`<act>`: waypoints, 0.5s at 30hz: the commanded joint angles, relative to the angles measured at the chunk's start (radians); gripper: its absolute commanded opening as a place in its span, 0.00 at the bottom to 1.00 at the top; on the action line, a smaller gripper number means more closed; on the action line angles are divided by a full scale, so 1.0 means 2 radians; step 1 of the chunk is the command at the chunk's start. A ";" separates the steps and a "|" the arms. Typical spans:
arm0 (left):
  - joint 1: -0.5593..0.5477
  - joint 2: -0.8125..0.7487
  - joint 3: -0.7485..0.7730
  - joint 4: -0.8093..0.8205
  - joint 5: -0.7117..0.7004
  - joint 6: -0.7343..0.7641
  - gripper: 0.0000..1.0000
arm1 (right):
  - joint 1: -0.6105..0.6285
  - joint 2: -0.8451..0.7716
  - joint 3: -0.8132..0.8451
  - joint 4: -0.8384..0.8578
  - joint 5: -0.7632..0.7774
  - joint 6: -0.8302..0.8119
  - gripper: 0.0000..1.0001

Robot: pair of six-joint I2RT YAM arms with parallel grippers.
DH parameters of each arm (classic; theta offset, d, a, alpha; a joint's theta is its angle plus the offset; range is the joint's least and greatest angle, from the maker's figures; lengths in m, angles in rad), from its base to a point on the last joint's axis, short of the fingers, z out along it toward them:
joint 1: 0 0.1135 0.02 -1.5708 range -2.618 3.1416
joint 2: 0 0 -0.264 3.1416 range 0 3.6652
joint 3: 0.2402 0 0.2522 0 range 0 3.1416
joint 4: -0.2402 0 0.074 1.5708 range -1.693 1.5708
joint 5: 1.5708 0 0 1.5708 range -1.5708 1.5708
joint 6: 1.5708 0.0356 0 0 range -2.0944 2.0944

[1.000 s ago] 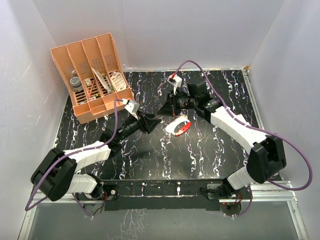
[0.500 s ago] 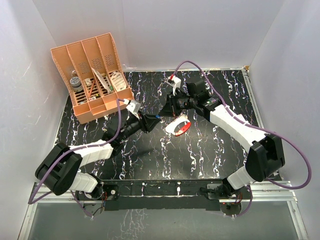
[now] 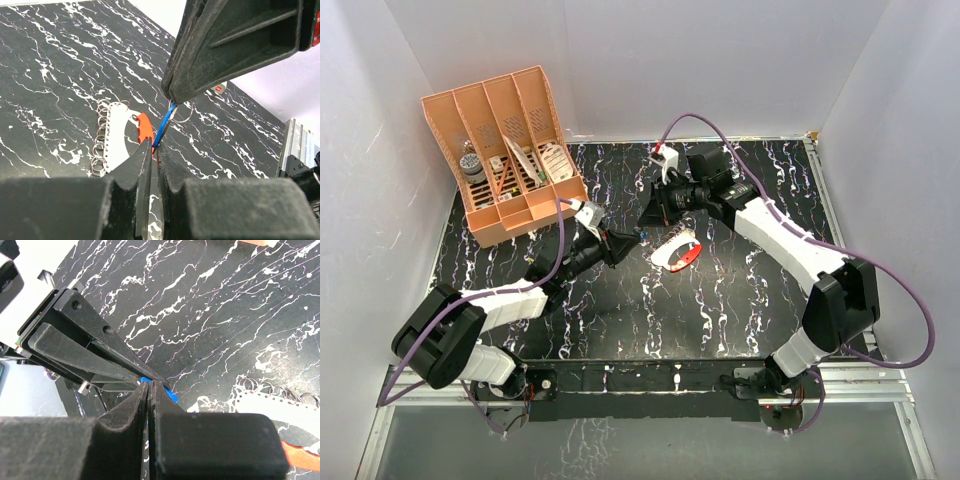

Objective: Put the keys on the keyring

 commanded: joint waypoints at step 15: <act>0.000 -0.031 0.005 -0.010 -0.015 0.021 0.39 | 0.005 0.030 0.070 -0.126 0.011 -0.070 0.00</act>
